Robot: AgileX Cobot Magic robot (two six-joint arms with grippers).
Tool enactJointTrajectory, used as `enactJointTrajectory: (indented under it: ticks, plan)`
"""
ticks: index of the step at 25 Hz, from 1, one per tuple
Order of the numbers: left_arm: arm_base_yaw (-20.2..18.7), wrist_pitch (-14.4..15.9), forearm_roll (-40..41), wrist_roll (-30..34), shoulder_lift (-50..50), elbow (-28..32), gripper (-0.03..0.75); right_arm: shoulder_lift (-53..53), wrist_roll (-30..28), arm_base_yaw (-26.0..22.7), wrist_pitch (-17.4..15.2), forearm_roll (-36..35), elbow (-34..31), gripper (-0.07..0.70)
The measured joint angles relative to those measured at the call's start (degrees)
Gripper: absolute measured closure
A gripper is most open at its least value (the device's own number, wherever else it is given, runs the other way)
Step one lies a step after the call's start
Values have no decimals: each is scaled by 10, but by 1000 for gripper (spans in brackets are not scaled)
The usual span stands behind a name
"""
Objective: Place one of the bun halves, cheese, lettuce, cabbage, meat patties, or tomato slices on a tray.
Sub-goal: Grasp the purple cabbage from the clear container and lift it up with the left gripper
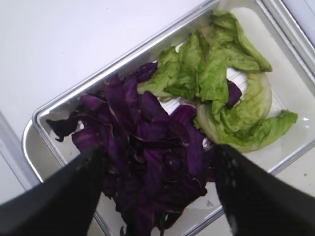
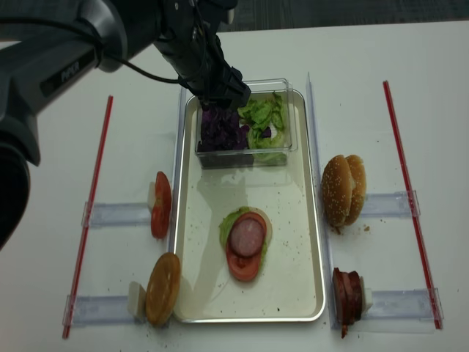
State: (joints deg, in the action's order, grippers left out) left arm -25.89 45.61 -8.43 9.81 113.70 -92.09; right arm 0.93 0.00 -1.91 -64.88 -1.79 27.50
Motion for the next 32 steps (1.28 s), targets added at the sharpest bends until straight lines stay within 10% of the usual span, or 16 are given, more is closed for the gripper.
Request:
enactJointTrajectory:
  ticks: [32]
  plan:
    - [0,-18,-14,17,119,-52,305,0,0,0,0,0,0,61]
